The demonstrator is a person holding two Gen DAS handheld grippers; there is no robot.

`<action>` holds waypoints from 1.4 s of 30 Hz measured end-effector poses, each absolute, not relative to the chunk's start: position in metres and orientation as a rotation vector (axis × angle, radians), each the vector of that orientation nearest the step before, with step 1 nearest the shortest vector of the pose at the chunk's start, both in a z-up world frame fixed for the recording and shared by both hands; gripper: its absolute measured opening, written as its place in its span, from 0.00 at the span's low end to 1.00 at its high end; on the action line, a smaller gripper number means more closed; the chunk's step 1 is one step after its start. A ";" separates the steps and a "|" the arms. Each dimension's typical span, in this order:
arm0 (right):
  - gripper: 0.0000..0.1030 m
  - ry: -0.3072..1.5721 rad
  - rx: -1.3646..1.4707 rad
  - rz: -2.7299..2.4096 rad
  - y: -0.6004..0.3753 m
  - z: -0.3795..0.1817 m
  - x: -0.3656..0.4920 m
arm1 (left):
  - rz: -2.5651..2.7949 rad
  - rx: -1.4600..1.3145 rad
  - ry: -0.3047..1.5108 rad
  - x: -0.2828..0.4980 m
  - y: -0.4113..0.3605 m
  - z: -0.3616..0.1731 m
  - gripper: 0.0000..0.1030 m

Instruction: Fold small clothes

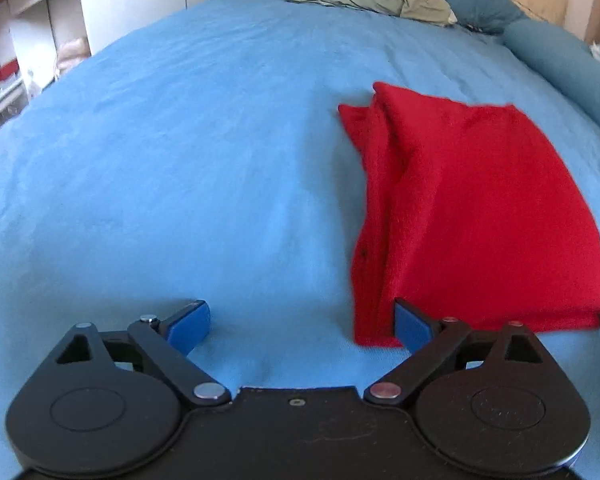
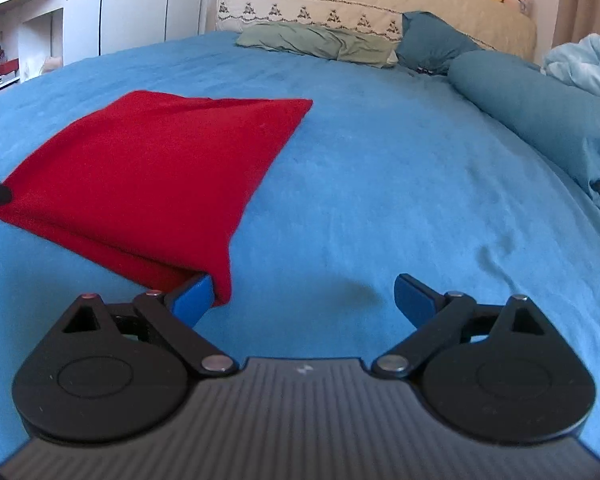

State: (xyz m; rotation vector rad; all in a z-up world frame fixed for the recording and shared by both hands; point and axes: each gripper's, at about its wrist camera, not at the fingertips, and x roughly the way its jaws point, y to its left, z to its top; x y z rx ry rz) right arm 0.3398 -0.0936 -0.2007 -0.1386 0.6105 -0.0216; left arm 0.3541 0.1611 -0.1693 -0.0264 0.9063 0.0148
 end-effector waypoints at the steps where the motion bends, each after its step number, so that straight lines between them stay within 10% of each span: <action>1: 1.00 0.616 -0.130 -0.020 -0.094 -0.201 0.341 | 0.021 -0.023 0.904 0.353 0.160 -0.171 0.96; 16: 1.00 0.646 -0.101 0.194 -0.130 -0.142 0.322 | -0.012 -0.149 0.815 0.335 0.173 -0.080 1.00; 27: 1.00 0.875 0.237 0.338 -0.148 -0.104 0.445 | -0.250 -0.254 0.979 0.465 0.160 -0.086 1.00; 42: 0.84 0.949 0.562 0.326 -0.146 -0.186 0.519 | -0.308 -0.300 1.072 0.504 0.145 -0.158 0.67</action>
